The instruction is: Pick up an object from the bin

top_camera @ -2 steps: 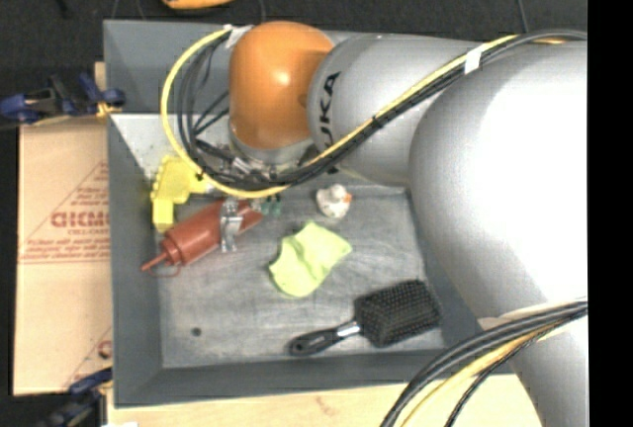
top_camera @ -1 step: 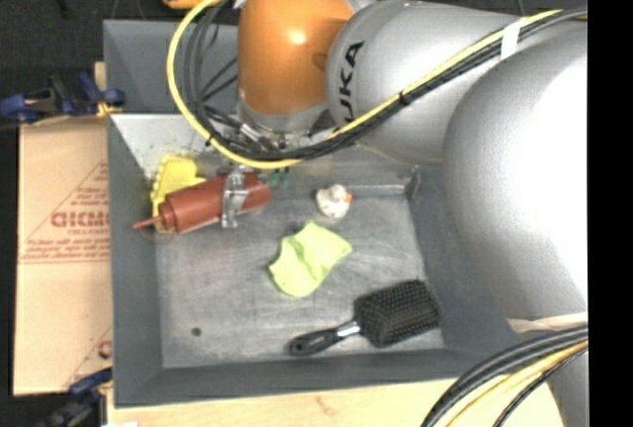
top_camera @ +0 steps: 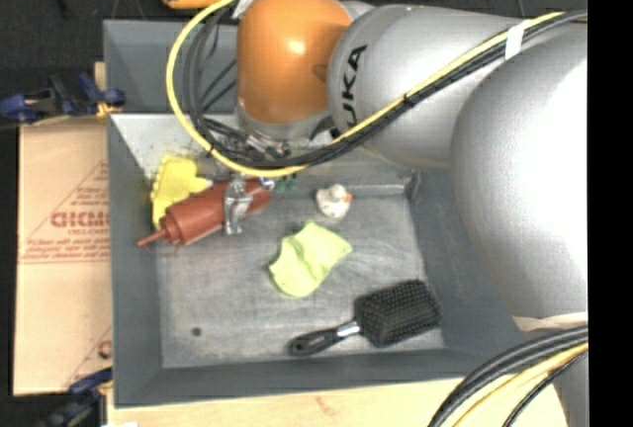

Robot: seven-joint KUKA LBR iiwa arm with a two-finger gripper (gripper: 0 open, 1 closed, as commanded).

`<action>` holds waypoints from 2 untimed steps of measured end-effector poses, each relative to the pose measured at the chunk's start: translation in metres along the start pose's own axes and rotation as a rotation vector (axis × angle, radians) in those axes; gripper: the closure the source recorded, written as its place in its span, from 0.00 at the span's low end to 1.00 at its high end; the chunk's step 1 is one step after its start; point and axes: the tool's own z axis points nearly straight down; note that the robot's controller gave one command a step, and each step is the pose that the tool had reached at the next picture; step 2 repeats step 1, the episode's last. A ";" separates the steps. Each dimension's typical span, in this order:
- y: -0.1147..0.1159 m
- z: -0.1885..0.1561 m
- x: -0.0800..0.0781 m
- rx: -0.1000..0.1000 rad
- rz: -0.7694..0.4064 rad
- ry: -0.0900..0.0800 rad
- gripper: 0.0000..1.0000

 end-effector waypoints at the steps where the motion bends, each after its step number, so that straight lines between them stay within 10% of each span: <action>1: -0.026 -0.028 0.015 -0.001 -0.221 0.022 1.00; 2: -0.026 -0.028 0.015 -0.001 -0.221 0.022 1.00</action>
Offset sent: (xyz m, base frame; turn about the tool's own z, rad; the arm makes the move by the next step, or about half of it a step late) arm -0.0168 -0.1258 0.0969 -0.1747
